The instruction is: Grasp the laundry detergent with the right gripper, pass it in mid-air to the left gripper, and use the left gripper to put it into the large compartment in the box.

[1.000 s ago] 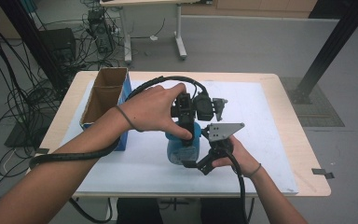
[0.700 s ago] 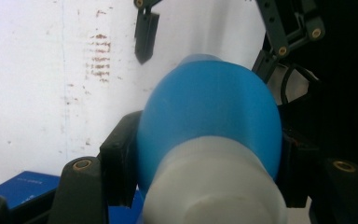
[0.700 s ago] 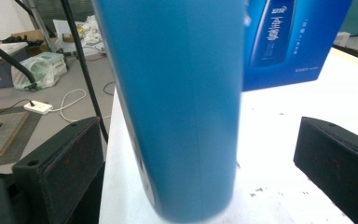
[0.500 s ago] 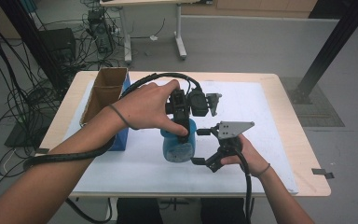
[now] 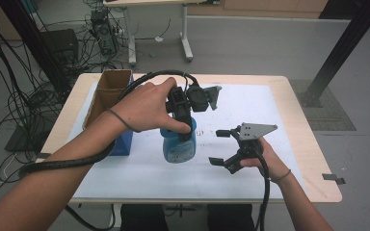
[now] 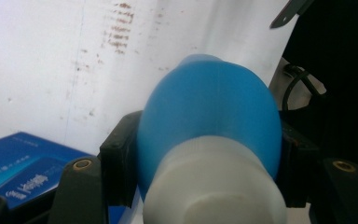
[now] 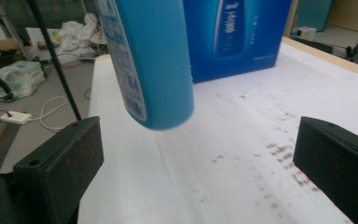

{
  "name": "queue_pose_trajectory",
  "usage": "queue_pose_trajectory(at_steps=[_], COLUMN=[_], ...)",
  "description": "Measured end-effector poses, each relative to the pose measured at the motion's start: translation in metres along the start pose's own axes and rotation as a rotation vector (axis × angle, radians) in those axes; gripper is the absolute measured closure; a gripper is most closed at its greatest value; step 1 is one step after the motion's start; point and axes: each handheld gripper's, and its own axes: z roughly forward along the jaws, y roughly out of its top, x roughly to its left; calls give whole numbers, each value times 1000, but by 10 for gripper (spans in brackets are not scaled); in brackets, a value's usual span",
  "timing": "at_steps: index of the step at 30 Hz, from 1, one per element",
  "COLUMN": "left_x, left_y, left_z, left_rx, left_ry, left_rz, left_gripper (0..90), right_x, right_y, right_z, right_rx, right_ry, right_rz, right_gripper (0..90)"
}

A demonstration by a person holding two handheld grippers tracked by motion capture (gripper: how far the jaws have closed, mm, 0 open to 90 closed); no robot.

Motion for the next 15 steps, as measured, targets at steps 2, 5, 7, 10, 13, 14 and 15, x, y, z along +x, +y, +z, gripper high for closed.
queue_pose_trajectory(at_steps=[2, 5, 7, 10, 13, 14, 15], left_x=[1, 6, 7, 11, 16, 16, 16], left_y=[-1, -3, -3, -4, -7, -7, -7], left_z=[-1, -1, -2, -4, -10, -10, -10], left_rx=[-8, -12, -11, -10, -22, -22, -20], left_ry=[5, 19, 27, 26, 31, 31, 33], left_rz=[-10, -69, -99, -135, -176, -176, -185], left_gripper=[376, 376, 376, 376, 376, 376, 376], right_x=[0, -2, -4, -4, -6, -6, -6], right_y=[-1, -5, -8, -11, -18, -18, -21], right_z=[-2, -7, -10, -13, -18, -18, -21], right_rx=[-1, 2, 4, 7, 5, 5, 11], right_ry=[-6, -41, -65, -91, -142, -142, -172], right_rz=[3, 19, 22, 33, 54, 54, 67], right_gripper=[15, 15, 15, 15, 15, 15, 18])
